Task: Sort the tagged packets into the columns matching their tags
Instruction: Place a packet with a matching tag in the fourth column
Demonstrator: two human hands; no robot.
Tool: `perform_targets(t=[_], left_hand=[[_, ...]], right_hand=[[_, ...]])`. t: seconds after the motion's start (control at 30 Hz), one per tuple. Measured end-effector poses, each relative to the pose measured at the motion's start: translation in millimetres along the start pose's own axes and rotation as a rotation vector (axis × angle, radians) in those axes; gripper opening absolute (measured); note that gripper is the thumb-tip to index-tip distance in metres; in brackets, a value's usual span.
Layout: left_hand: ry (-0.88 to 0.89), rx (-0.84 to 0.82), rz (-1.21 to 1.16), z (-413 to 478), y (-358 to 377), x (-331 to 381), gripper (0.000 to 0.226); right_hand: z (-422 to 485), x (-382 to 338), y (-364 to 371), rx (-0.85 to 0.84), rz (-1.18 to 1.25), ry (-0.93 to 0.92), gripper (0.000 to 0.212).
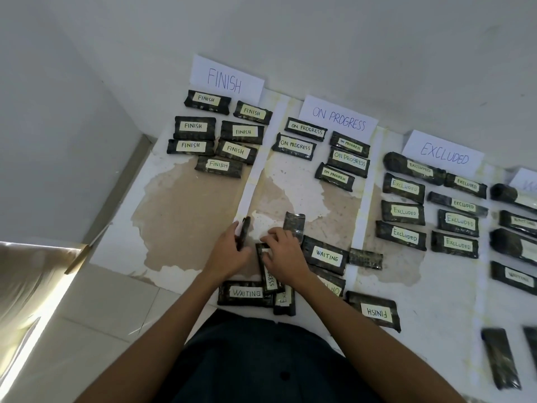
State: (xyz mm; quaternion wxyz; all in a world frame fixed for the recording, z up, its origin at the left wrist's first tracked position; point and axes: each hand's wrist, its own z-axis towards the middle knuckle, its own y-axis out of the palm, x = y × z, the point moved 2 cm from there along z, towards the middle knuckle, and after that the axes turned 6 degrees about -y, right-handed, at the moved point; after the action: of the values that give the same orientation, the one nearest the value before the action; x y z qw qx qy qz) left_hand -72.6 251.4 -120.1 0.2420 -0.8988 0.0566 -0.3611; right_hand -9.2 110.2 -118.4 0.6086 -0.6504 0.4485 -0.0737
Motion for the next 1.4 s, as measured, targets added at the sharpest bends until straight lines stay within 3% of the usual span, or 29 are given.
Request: perform_targets(t=[0.07, 0.13, 0.37, 0.53, 0.7, 0.8, 0.93, 1.07, 1.2, 1.4], left_hand=[[-0.163, -0.094, -0.323, 0, -4, 0, 0.034], [-0.257, -0.161, -0.534, 0, -8, -1, 0.033], [-0.298, -0.226, -0.822, -6, -11, 5, 0.038], [-0.342, -0.131, -0.76, -10, -14, 12, 0.028], [-0.302, -0.098, -0.754, -18, -18, 30, 0.02], [-0.313, -0.091, -0.717, -26, -11, 44, 0.022], [-0.273, -0.194, -0.689, -39, 11, 62, 0.023], [-0.164, -0.226, -0.534, -47, 34, 79, 0.023], [0.085, -0.14, -0.203, -63, 60, 104, 0.029], [0.382, -0.115, 0.154, -81, 118, 138, 0.052]], right_hand=[[-2, 0, 3, 0.013, -0.027, -0.005, 0.033], [-3, 0, 5, 0.028, -0.034, -0.005, 0.032], [-2, 1, 6, 0.038, -0.043, 0.01, 0.032], [-1, -1, 4, 0.022, 0.046, 0.015, 0.035], [-8, -12, -23, 0.162, 0.383, 0.072, 0.045], [-21, -17, -38, 0.161, 0.287, 0.008, 0.062], [-40, -7, -48, 0.227, 0.123, 0.035, 0.065], [-68, 15, -61, 0.243, 0.107, 0.115, 0.061], [-107, 52, -76, 0.243, 0.112, 0.178, 0.062], [-171, 120, -99, 0.266, 0.243, 0.197, 0.056]])
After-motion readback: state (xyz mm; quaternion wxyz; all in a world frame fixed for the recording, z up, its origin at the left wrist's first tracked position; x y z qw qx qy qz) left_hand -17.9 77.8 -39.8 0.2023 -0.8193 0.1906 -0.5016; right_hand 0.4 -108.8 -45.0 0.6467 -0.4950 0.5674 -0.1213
